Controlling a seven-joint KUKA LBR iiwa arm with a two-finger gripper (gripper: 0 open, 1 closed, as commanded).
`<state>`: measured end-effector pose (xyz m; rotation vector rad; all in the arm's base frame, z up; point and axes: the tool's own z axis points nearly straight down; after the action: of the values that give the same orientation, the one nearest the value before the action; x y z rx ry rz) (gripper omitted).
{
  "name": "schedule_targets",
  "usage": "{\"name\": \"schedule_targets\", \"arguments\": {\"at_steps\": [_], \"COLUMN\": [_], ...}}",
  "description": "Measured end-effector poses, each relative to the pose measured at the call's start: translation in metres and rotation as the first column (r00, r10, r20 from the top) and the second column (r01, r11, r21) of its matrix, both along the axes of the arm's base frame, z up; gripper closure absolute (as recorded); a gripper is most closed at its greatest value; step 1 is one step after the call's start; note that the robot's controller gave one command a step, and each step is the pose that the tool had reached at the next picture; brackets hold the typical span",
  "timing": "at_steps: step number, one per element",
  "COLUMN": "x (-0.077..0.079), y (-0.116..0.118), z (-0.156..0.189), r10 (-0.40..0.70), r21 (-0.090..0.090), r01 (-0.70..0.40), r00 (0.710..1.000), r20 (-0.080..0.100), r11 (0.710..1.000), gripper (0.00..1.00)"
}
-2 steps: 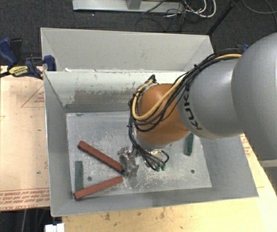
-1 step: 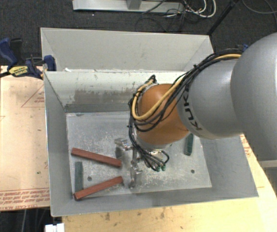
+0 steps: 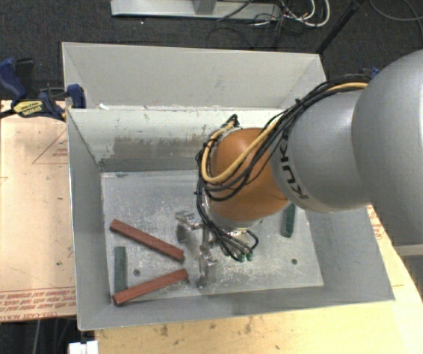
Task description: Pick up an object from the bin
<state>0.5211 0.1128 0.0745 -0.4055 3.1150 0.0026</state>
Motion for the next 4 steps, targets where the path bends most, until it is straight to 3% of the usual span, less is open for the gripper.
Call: {"name": "schedule_targets", "arguments": {"at_steps": [1, 2, 3, 4], "x": [-0.002, -0.002, -0.015, 0.003], "y": [0.106, 0.105, 0.102, 0.118], "z": [-0.003, -0.004, 0.038, 0.088], "r10": [0.335, 0.334, 0.319, 0.297], "r21": [0.0, 0.0, 0.0, -0.001], "r01": [-0.335, -0.334, -0.319, -0.297], "r00": [0.942, 0.943, 0.948, 0.955], "r20": [0.004, 0.004, -0.005, 0.001], "r11": [0.942, 0.943, 0.948, 0.955], "gripper": [1.0, 1.0, 1.0, 1.0]}}
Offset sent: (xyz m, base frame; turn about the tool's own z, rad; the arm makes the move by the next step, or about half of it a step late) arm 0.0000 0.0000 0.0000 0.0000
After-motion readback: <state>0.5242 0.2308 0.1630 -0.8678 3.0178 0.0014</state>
